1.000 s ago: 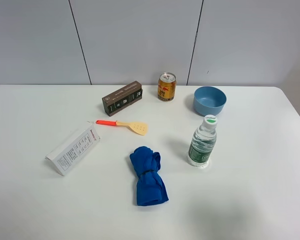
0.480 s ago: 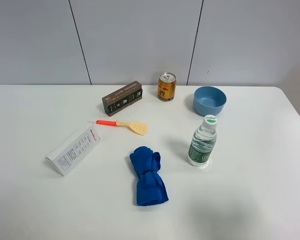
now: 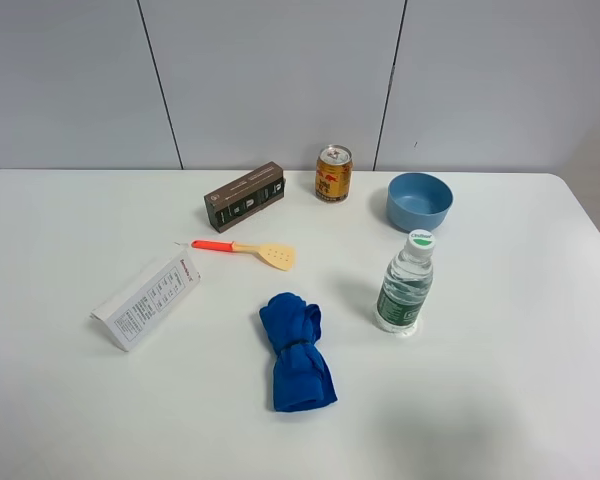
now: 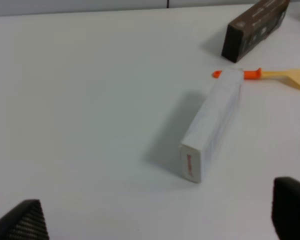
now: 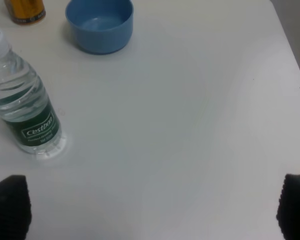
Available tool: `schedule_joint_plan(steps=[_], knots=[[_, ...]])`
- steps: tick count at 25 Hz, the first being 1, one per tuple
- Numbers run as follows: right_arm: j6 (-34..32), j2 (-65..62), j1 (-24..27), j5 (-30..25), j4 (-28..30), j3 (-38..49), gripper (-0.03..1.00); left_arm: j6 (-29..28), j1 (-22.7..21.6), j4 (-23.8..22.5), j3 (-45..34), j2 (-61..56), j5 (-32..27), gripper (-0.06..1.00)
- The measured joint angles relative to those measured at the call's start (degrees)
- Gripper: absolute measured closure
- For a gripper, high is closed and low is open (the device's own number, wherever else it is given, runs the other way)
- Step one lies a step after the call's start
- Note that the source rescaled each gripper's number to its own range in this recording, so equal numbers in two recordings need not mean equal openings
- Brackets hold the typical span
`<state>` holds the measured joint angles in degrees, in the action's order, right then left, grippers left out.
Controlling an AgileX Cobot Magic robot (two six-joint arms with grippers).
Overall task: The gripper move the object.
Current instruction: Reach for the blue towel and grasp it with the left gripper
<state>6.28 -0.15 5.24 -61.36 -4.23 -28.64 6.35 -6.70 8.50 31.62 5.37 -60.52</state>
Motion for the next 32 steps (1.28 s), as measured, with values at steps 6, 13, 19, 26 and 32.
schedule_joint_plan(steps=[6, 13, 19, 26, 32], knots=[[0.0, 0.0, 0.0, 0.0, 0.0, 0.0, -0.03, 0.0, 0.0, 0.82, 7.65, 13.21, 0.24, 0.08], [0.0, 0.0, 0.0, 0.0, 0.0, 0.0, -0.03, 0.92, 0.0, 1.52, 15.24, 33.3, 6.56, 0.08], [0.0, 0.0, 0.0, 0.0, 0.0, 0.0, -0.03, 5.35, 3.79, 4.07, 18.6, 48.52, 12.96, 0.08], [0.0, 0.0, 0.0, 0.0, 0.0, 0.0, -0.03, 1.78, 17.68, 4.85, 22.62, 60.0, 20.11, 0.08], [0.0, 0.0, 0.0, 0.0, 0.0, 0.0, -0.03, -8.43, 30.03, 5.09, 22.88, 63.7, 25.19, 0.08]])
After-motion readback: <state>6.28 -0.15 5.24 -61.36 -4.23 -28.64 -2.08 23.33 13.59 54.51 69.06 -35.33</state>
